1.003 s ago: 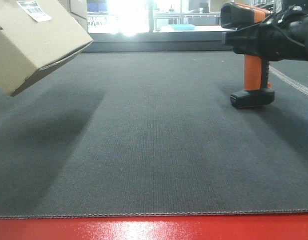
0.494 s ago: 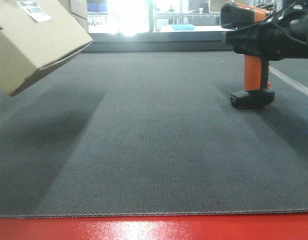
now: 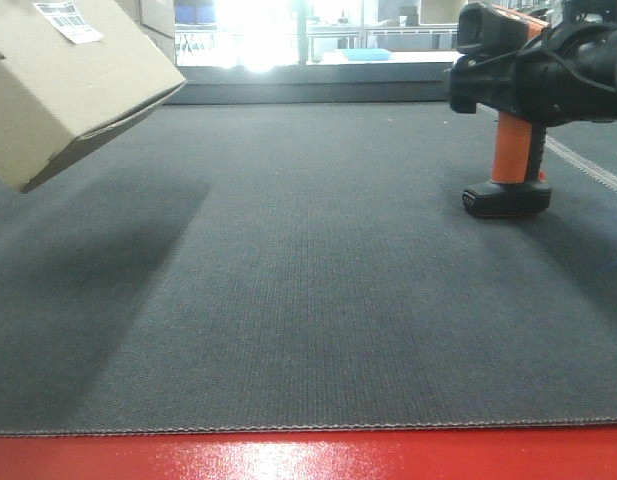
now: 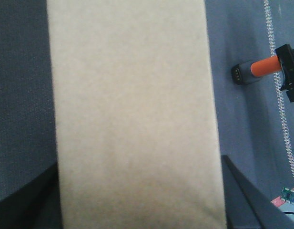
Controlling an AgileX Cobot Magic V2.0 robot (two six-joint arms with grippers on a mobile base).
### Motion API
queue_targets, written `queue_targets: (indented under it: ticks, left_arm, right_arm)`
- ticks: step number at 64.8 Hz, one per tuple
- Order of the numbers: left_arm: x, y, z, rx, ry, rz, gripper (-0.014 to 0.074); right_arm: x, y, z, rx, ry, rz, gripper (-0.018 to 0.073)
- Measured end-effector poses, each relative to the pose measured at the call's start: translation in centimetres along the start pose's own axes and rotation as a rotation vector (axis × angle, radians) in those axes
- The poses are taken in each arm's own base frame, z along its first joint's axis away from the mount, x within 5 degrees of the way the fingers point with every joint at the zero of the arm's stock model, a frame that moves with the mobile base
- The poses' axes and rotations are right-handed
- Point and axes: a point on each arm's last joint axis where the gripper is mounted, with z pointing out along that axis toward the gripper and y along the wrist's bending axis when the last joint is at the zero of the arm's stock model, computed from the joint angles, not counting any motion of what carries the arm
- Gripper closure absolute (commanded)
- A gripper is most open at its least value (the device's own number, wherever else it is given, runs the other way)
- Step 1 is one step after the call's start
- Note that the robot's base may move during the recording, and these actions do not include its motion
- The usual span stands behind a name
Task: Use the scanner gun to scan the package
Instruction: 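Lower the scanner gun with the right gripper back onto the belt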
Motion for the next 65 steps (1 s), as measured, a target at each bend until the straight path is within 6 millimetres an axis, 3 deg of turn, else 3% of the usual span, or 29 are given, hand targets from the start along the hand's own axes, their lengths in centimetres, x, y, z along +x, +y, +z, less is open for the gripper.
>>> queue_targets:
  ticks: [24, 47, 65]
  left_arm:
    - [0.0, 0.0, 0.0, 0.000, 0.000, 0.000, 0.0707]
    - [0.0, 0.0, 0.0, 0.000, 0.000, 0.000, 0.0707]
    - [0.0, 0.0, 0.0, 0.000, 0.000, 0.000, 0.0707]
  right_arm:
    - [-0.8, 0.2, -0.8, -0.026, 0.054, 0.000, -0.0006]
    - [-0.6, -1.6, -0.8, -0.002, 0.156, -0.004, -0.0006]
    - [-2.1, -1.4, -2.2, -0.034, 0.182, 0.012, -0.0002]
